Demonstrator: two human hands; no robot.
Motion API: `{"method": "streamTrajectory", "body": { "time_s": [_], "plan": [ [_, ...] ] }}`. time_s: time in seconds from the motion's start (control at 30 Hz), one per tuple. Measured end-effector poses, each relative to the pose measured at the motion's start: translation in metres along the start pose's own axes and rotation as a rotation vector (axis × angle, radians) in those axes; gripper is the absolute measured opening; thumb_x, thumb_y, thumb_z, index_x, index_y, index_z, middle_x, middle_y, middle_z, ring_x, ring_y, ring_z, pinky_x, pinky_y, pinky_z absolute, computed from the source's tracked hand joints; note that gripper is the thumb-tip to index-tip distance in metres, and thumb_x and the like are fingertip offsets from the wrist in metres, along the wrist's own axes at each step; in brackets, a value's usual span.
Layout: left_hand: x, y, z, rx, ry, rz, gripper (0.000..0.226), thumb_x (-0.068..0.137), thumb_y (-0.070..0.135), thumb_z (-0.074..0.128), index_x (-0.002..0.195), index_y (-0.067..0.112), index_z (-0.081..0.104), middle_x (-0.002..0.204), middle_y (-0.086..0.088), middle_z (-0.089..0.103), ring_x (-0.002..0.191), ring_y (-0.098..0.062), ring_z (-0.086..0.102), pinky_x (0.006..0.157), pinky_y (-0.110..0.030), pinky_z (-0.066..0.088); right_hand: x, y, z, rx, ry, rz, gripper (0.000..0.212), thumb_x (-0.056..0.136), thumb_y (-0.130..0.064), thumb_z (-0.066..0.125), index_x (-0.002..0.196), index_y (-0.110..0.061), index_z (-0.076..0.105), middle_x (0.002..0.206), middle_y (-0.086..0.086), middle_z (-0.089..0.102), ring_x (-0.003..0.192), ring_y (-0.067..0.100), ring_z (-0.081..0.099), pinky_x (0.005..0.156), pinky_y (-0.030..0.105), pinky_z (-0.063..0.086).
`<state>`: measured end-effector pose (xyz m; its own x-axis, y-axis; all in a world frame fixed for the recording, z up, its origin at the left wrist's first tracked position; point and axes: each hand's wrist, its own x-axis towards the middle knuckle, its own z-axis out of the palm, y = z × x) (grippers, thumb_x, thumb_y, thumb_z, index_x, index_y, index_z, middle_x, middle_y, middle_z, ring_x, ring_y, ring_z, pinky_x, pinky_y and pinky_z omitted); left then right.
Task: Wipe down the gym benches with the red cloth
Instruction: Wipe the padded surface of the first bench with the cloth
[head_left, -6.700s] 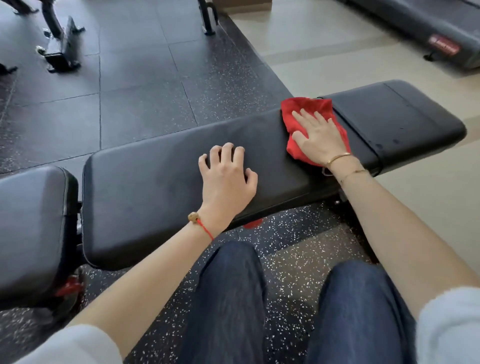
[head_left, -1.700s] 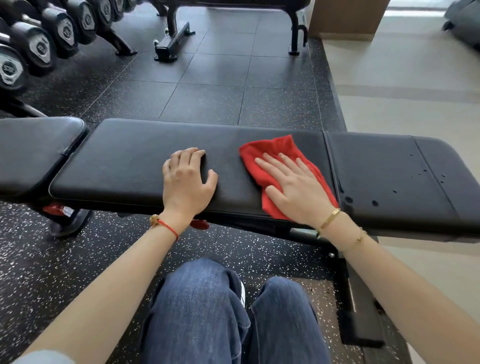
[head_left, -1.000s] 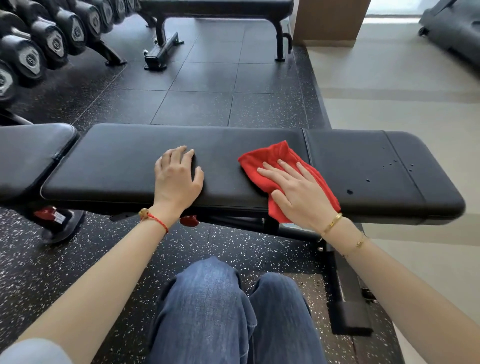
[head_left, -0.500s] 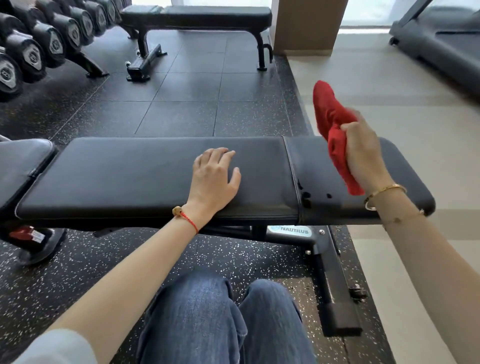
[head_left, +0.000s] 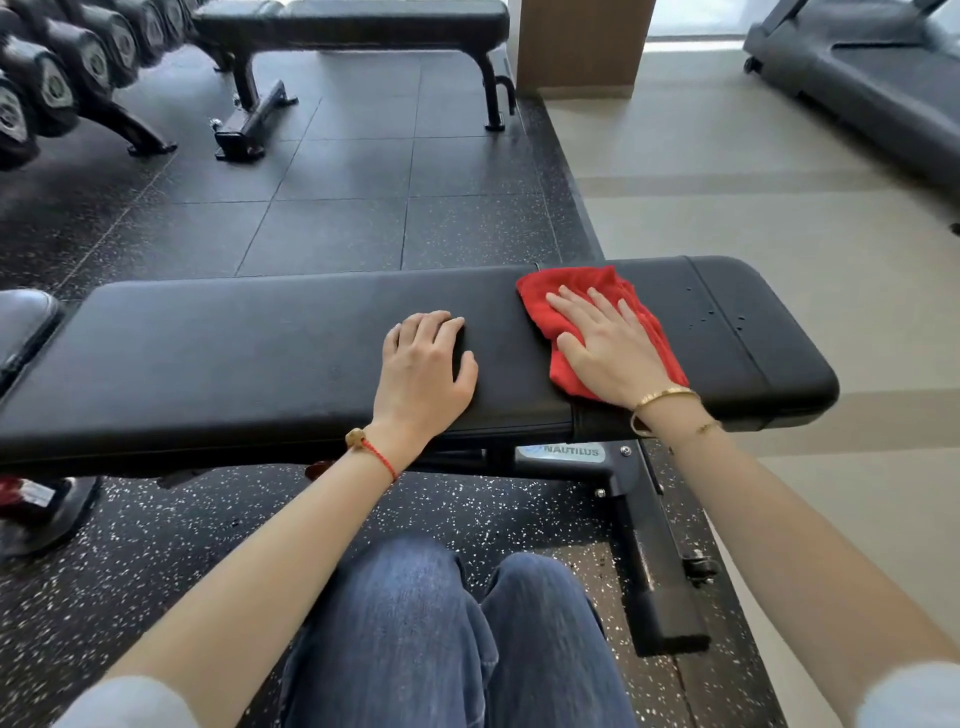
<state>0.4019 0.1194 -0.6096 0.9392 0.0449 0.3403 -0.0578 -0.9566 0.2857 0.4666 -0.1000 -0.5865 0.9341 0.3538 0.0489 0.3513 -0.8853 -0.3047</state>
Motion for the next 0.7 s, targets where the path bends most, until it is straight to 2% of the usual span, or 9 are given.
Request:
{"method": "streamTrajectory", "body": {
  "time_s": [0.1, 0.3, 0.4, 0.57, 0.7],
  "plan": [
    [0.0, -0.001, 0.0, -0.01, 0.011, 0.0, 0.043, 0.094, 0.029, 0.051, 0.133, 0.013, 0.057, 0.138, -0.003, 0.055, 0.131, -0.024, 0.045, 0.116, -0.04, 0.029, 0.009, -0.016, 0.003, -0.029, -0.005, 0.056, 0.053, 0.1, -0.034, 0.033, 0.152, -0.033, 0.024, 0.162, -0.012, 0.015, 0.15, 0.018, 0.008, 0.122, 0.042, -0.002],
    [-0.001, -0.003, 0.002, -0.03, 0.017, -0.002, 0.042, 0.092, 0.027, 0.053, 0.131, 0.013, 0.059, 0.137, -0.004, 0.057, 0.13, -0.025, 0.047, 0.115, -0.042, 0.031, -0.042, -0.017, 0.008, -0.047, -0.02, -0.158, 0.063, 0.089, -0.04, 0.028, 0.151, -0.037, 0.025, 0.16, -0.016, 0.02, 0.15, 0.014, 0.012, 0.122, 0.04, 0.003],
    [-0.001, -0.003, 0.002, -0.025, 0.012, 0.005, 0.043, 0.093, 0.027, 0.052, 0.133, 0.013, 0.058, 0.138, -0.004, 0.056, 0.131, -0.025, 0.047, 0.116, -0.043, 0.031, -0.027, 0.008, 0.001, -0.024, -0.023, -0.103, 0.062, 0.089, -0.041, 0.027, 0.151, -0.038, 0.026, 0.16, -0.014, 0.021, 0.149, 0.013, 0.014, 0.122, 0.04, 0.005],
    [-0.001, 0.001, 0.002, 0.0, 0.019, -0.004, 0.042, 0.092, 0.026, 0.052, 0.131, 0.012, 0.059, 0.136, -0.004, 0.057, 0.129, -0.025, 0.047, 0.115, -0.042, 0.031, 0.031, 0.013, -0.001, -0.068, 0.023, 0.166, 0.056, 0.099, -0.034, 0.031, 0.154, -0.032, 0.021, 0.162, -0.007, 0.015, 0.15, 0.021, 0.011, 0.122, 0.043, 0.0],
    [0.001, 0.002, 0.0, 0.004, 0.02, -0.027, 0.042, 0.089, 0.028, 0.052, 0.128, 0.014, 0.06, 0.135, -0.001, 0.058, 0.128, -0.023, 0.048, 0.113, -0.04, 0.031, 0.012, -0.018, 0.011, -0.058, 0.034, 0.024, 0.056, 0.098, -0.033, 0.036, 0.153, -0.031, 0.025, 0.161, -0.007, 0.019, 0.149, 0.022, 0.014, 0.122, 0.042, 0.001]
  ]
}}
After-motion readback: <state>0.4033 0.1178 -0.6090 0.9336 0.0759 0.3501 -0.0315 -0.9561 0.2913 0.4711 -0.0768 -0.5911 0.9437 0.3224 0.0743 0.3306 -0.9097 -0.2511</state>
